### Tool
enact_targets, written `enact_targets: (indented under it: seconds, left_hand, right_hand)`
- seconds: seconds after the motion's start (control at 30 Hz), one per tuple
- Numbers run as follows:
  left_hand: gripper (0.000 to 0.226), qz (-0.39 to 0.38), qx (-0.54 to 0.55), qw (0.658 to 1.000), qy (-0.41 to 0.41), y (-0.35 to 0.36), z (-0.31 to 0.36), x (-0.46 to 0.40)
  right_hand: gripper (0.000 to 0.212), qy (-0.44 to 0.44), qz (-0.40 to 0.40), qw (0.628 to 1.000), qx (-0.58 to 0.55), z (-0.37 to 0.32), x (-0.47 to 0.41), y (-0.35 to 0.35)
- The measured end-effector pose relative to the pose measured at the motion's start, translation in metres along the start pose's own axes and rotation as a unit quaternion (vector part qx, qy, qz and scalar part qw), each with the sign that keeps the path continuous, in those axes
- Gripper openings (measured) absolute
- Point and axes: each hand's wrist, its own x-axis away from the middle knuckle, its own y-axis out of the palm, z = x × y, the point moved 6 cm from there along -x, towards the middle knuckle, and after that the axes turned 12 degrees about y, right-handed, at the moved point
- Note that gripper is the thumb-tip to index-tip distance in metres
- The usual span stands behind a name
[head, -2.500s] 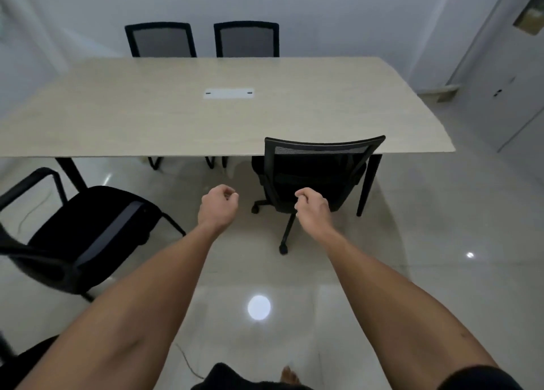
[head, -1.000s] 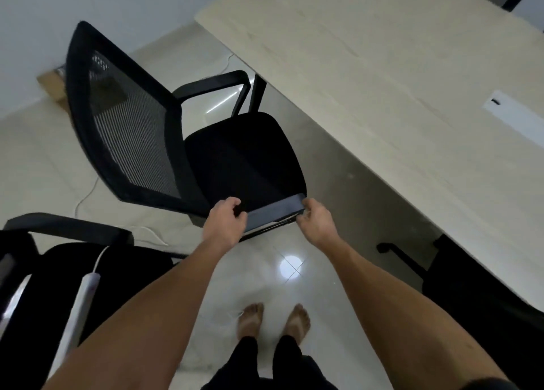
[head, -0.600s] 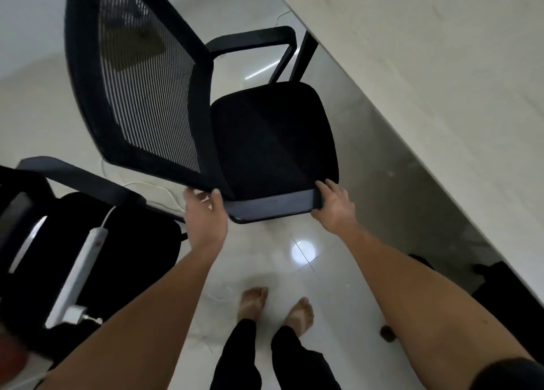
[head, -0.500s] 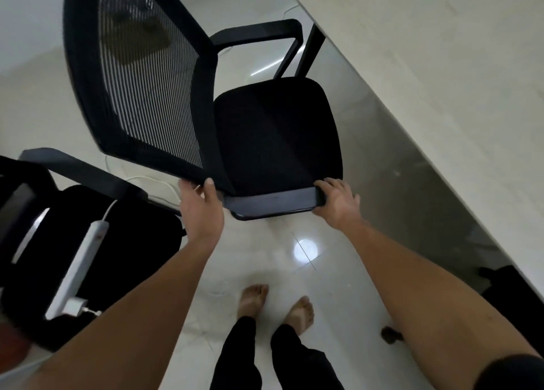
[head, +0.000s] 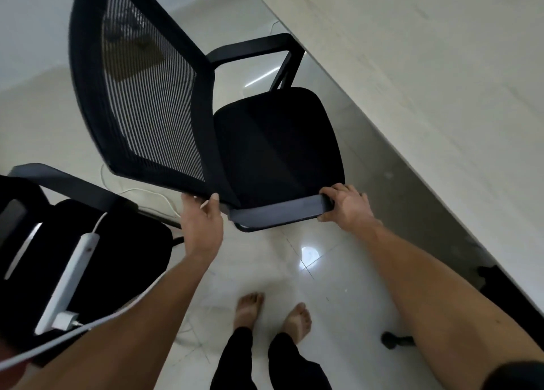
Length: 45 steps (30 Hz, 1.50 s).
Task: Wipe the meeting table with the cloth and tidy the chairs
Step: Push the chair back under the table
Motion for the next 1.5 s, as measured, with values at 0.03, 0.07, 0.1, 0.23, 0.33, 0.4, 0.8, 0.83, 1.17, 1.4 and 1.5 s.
enact_targets:
  seconds: [0.03, 0.07, 0.1, 0.23, 0.33, 0.4, 0.8, 0.83, 1.17, 1.4, 1.5]
  left_hand:
    - [0.029, -0.009, 0.004, 1.000, 0.004, 0.006, 0.003, 0.004]
    - [0.029, -0.019, 0.003, 1.000, 0.009, 0.012, 0.005, 0.008]
    - [0.030, -0.031, -0.002, 0.999, 0.015, 0.019, 0.008, 0.011]
    - [0.033, -0.083, -0.024, 0.996, 0.038, 0.048, 0.026, 0.027]
    - [0.030, -0.125, -0.022, 0.991, 0.042, 0.075, 0.038, 0.040]
    - [0.027, -0.152, -0.009, 0.988, 0.032, 0.098, 0.048, 0.050]
    - [0.045, -0.424, -0.064, 0.901, 0.069, 0.172, 0.085, 0.089]
    - [0.042, -0.444, -0.118, 0.883, 0.100, 0.163, 0.086, 0.081]
    - [0.041, -0.219, -0.091, 0.970, 0.047, 0.049, 0.158, -0.066]
    - [0.043, -0.203, -0.041, 0.971, 0.116, 0.029, 0.195, -0.132]
    - [0.047, -0.222, -0.002, 0.968, 0.120, 0.024, 0.203, -0.153]
  right_hand:
    - [0.073, 0.005, 0.000, 1.000, -0.002, 0.009, 0.001, -0.002]
    - [0.073, 0.010, -0.002, 1.000, -0.003, 0.018, 0.001, -0.004]
    - [0.074, 0.017, -0.007, 1.000, -0.006, 0.029, 0.000, -0.006]
    - [0.069, 0.035, -0.040, 0.998, -0.041, 0.081, -0.004, -0.009]
    - [0.060, 0.067, -0.013, 0.997, -0.044, 0.118, -0.011, -0.010]
    - [0.063, 0.114, 0.001, 0.993, -0.030, 0.146, -0.017, -0.011]
    - [0.077, 0.223, -0.035, 0.953, -0.202, 0.125, 0.101, 0.003]
    - [0.070, 0.217, -0.017, 0.949, -0.227, 0.117, 0.113, -0.004]
    - [0.044, 0.197, 0.213, 0.863, -0.413, 0.029, 0.196, -0.100]
    - [0.041, 0.181, 0.357, 0.781, -0.479, -0.039, 0.229, -0.122]
    - [0.038, 0.173, 0.395, 0.763, -0.481, -0.070, 0.234, -0.127]
